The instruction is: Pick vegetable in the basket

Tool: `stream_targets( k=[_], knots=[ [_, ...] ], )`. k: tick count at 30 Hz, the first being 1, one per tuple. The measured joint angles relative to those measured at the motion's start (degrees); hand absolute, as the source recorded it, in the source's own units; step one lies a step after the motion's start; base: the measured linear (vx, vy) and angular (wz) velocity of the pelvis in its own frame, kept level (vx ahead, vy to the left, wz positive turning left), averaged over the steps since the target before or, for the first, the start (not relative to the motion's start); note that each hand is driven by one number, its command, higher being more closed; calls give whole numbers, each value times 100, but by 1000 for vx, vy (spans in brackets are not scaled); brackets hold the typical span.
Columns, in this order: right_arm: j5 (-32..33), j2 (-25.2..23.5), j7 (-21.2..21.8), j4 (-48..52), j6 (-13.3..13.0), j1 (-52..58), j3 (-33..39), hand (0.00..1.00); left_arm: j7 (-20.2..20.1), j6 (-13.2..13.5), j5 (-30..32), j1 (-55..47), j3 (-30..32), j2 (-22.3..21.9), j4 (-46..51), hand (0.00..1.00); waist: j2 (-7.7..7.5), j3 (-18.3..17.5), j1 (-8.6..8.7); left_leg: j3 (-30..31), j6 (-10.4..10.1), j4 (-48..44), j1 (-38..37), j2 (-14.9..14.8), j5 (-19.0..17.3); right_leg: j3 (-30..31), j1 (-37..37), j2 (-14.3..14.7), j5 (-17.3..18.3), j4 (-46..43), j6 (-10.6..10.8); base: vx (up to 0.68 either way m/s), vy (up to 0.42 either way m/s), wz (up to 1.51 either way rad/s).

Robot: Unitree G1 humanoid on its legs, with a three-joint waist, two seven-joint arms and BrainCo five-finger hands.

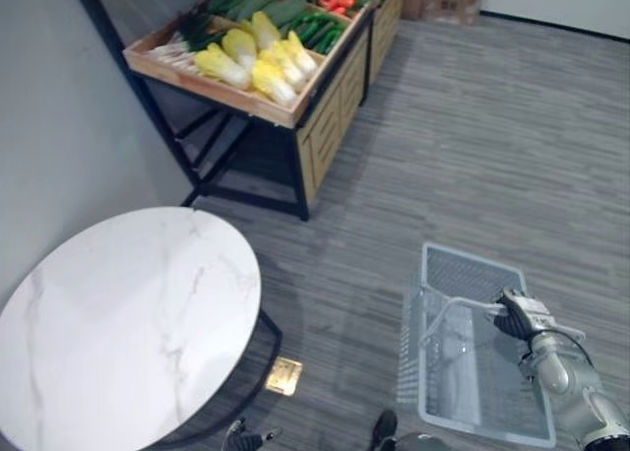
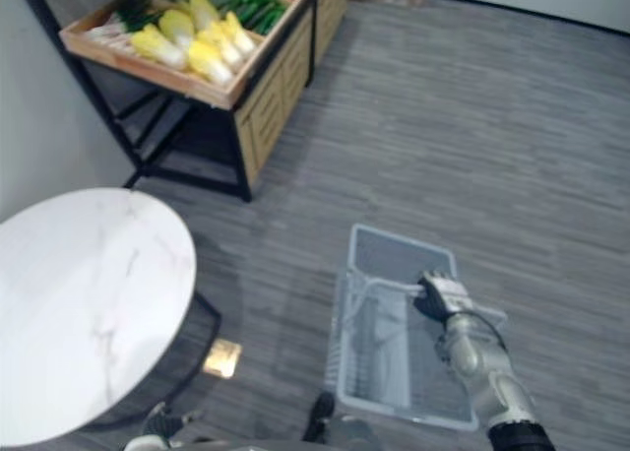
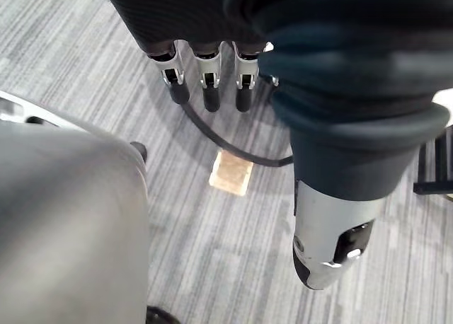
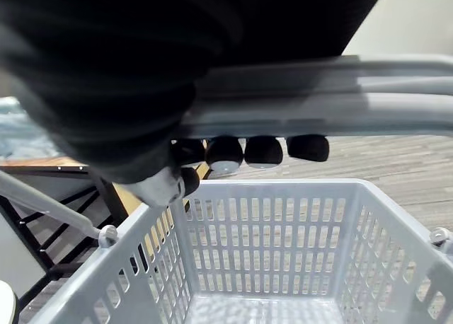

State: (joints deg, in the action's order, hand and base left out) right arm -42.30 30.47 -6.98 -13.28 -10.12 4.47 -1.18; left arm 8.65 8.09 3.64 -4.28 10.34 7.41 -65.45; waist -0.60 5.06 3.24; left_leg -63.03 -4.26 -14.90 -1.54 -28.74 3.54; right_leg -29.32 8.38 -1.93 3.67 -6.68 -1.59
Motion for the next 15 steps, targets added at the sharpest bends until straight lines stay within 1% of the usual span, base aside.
stream_targets(
  k=[1,2,3,4,5,6,7,8,9,10,11,12,13,14,15],
  knots=[
    [0,0,-4,98,-10,66,0,100,2,1,0,15,12,-5,12,0,-1,52,5,262,68,-339,-5,-139,48,77,-129,40,17,87,-19,-2,-36,-36],
    [0,0,-5,128,-23,84,0,100,3,2,-1,16,12,-5,19,0,-14,97,0,476,127,-513,5,-189,91,155,-208,47,40,142,-22,-6,-11,-41],
    [1,0,-14,142,-32,81,-7,100,5,23,-6,18,13,-9,65,0,-77,212,-16,1202,184,-883,141,-207,105,343,-351,39,40,241,-25,-19,36,-57],
    [1,2,-22,144,-31,42,-42,100,16,27,-4,21,7,-13,68,0,-58,242,-29,2156,-11,-1070,328,100,-246,540,-398,-12,52,312,-43,-15,62,-65],
    [1,4,-30,144,-30,3,-60,100,13,26,-4,18,0,-20,59,0,-39,258,-29,2616,-45,-1088,412,351,-465,676,-399,-29,49,329,-41,-2,97,-85],
    [2,6,-44,131,-24,-78,-115,100,19,25,-6,-31,-6,-50,49,0,12,299,-57,3401,-33,-1002,540,868,-891,1000,-380,-32,31,369,-75,15,81,-81],
    [6,5,-60,92,-22,-133,-161,100,24,21,-9,-55,-19,-57,50,0,32,341,-98,3694,0,-917,557,1123,-1032,1165,-375,-26,18,372,-100,19,103,-120],
    [6,5,-61,19,-22,-200,-231,100,28,11,-12,-100,-113,-72,20,0,69,426,-216,4102,11,-726,601,1558,-1204,1434,-362,-23,11,369,-110,11,105,-113],
    [6,5,-61,-52,-21,-240,-301,100,26,15,-16,-189,-170,-107,47,0,129,477,-244,4357,10,-490,745,1831,-1218,1537,-346,-19,10,364,-111,5,108,-101],
    [6,5,-61,-82,-18,-242,-330,100,26,20,-24,-217,-183,-119,54,0,152,507,-252,4397,11,-302,796,1916,-1217,1569,-342,-19,10,345,-111,-5,120,-68],
    [5,6,-56,-122,-9,-240,-376,100,25,27,-28,-224,-207,-127,67,0,201,533,-271,4505,-3,135,933,2009,-1203,1606,-272,-18,11,275,-109,2,145,-62],
    [2,3,-54,-126,-6,-241,-383,100,25,26,-28,-204,-206,-132,94,0,237,563,-339,4528,-20,482,1046,2025,-1021,1700,-150,-8,10,173,-104,9,152,-66],
    [2,7,-47,-128,-8,-239,-392,100,25,26,-28,-210,-204,-142,116,0,300,548,-374,4519,-60,552,1029,2042,-942,1743,-114,6,5,168,-93,107,188,-62],
    [5,4,-46,-119,-18,-238,-411,100,29,24,-27,-210,-206,-169,103,0,352,538,-440,4490,-71,647,1048,2094,-940,1697,-21,32,-33,26,-33,168,155,-39],
    [10,6,-45,-119,-21,-235,-412,100,32,45,-26,-211,-211,-154,136,0,334,573,-450,4477,-77,466,1099,2099,-1060,1624,31,-31,0,-338,-75,291,158,-29]
  ],
)
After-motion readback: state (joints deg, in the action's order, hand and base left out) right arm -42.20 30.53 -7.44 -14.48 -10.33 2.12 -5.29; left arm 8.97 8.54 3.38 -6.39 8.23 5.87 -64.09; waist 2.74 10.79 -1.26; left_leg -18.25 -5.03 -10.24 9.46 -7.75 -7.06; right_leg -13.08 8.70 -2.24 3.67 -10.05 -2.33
